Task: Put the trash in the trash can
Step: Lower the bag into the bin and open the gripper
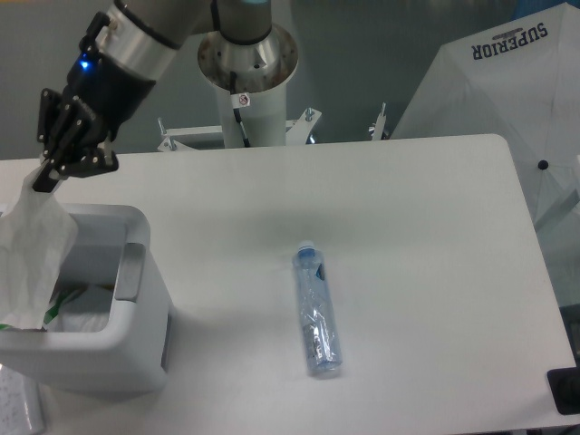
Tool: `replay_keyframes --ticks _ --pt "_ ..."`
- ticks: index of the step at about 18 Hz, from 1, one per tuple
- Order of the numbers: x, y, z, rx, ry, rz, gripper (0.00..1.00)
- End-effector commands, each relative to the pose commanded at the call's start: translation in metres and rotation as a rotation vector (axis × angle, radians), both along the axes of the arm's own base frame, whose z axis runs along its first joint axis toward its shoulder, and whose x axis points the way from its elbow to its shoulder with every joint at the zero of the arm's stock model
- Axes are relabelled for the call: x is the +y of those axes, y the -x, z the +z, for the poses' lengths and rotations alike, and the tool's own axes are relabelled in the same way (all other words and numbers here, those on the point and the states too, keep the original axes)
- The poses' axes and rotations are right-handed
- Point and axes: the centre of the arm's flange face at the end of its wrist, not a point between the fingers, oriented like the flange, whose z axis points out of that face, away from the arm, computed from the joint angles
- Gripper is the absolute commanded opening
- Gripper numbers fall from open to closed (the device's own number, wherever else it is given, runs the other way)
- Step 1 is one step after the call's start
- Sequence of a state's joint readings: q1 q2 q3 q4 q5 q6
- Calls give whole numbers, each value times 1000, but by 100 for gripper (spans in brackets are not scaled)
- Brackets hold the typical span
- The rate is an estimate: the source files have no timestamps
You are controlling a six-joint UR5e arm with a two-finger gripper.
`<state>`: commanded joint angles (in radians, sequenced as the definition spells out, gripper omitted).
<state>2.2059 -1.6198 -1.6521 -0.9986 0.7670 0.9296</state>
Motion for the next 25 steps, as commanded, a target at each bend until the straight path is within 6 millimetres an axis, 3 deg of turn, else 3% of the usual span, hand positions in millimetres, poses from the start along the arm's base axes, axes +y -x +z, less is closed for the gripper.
replay_keyframes --ticks 8,16,25 --pt "17 13 -25 -28 46 19 0" --pt "31 24 -24 -58 61 53 0" --pt "43 33 -39 -92 93 73 0"
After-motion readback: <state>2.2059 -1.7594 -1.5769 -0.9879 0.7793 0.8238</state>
